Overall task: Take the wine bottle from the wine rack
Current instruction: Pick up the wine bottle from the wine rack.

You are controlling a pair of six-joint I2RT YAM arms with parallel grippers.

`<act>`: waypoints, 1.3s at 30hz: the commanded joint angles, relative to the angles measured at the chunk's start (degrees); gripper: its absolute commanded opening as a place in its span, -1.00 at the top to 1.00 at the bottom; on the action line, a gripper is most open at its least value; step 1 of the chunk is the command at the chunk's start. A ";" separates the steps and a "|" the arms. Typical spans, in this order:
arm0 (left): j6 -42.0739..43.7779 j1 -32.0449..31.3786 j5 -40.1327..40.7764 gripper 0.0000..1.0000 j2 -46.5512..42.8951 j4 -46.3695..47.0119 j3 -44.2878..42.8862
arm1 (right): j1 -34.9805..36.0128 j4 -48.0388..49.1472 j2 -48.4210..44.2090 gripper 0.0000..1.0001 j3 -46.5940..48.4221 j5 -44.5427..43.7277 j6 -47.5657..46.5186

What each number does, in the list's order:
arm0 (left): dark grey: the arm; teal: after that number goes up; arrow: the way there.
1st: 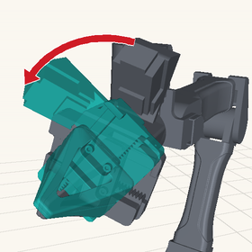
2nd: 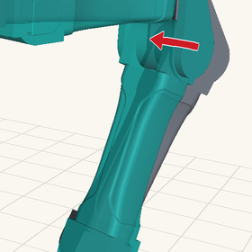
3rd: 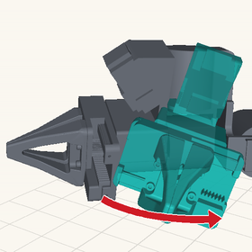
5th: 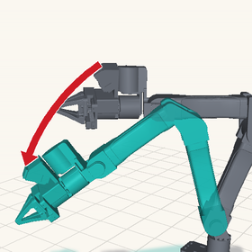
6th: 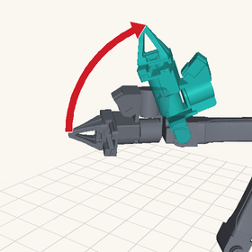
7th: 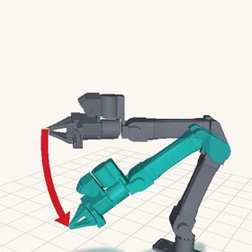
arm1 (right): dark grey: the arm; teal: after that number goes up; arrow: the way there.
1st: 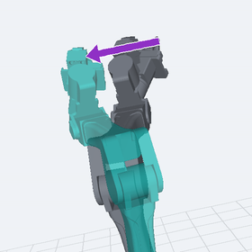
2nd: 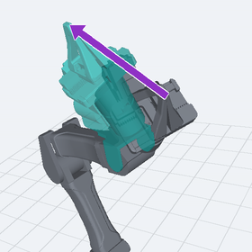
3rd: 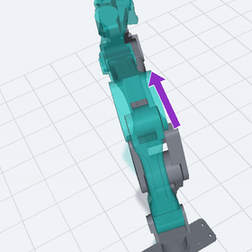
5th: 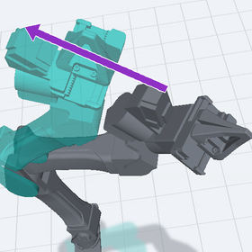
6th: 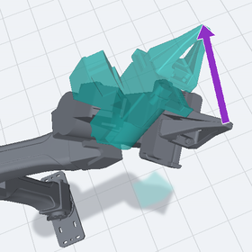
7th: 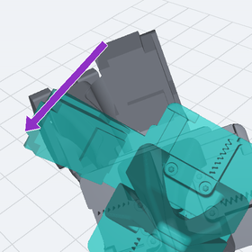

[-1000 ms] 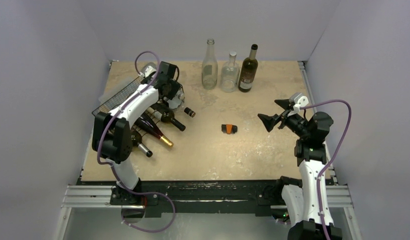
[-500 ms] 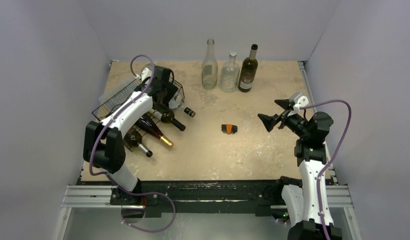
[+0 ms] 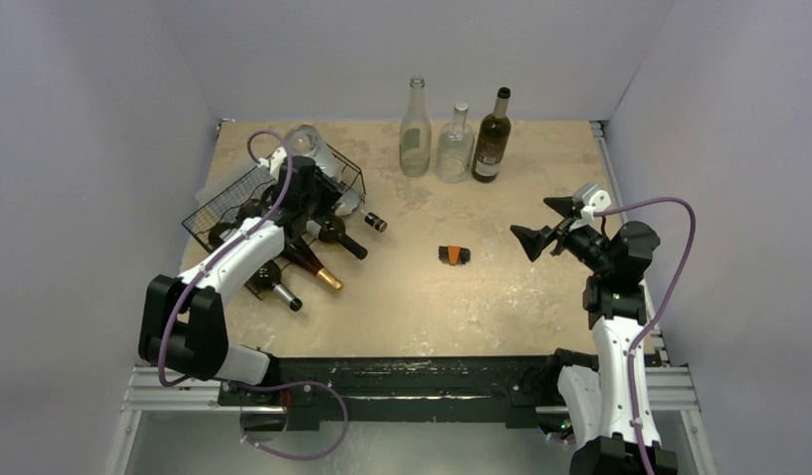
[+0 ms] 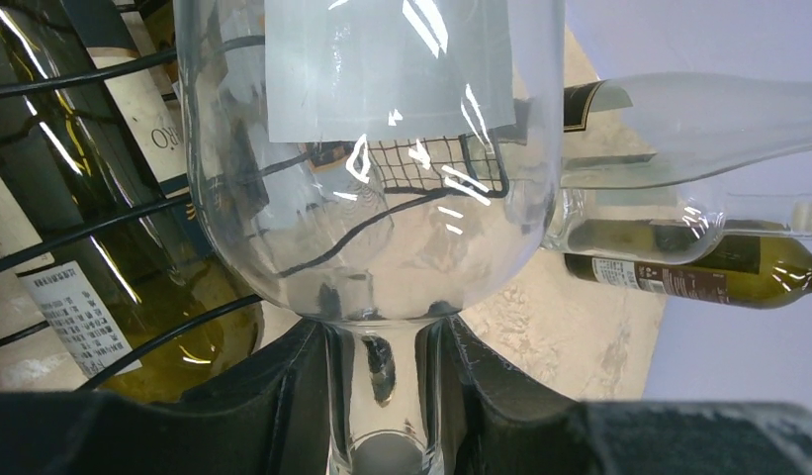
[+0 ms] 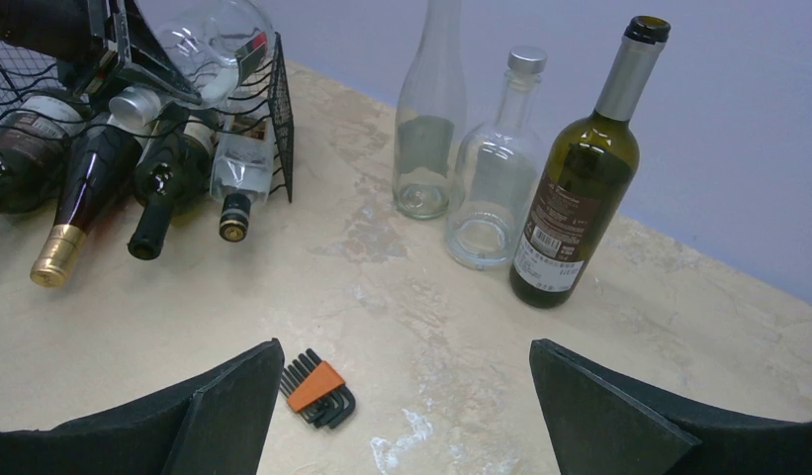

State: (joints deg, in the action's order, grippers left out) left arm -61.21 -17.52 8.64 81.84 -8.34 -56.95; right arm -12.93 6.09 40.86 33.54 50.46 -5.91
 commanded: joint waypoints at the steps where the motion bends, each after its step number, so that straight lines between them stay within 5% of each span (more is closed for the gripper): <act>1: 8.58 -0.15 -4.56 1.00 -4.59 18.40 -0.88 | -0.34 2.24 -0.36 -0.98 0.03 -0.71 0.81; 16: 21.21 -0.15 -1.65 1.00 -9.80 20.62 0.82 | -0.34 2.37 -0.41 -0.98 -0.07 -0.53 1.01; 39: 26.96 -0.15 -4.20 1.00 -16.66 16.68 2.43 | -0.34 2.72 -0.28 -0.98 -0.30 -0.27 1.08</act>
State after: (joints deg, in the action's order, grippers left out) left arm -36.71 -17.69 5.78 71.07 -5.74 -52.23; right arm -12.93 6.50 40.84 33.36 50.46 -5.54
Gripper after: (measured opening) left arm 0.353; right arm 0.987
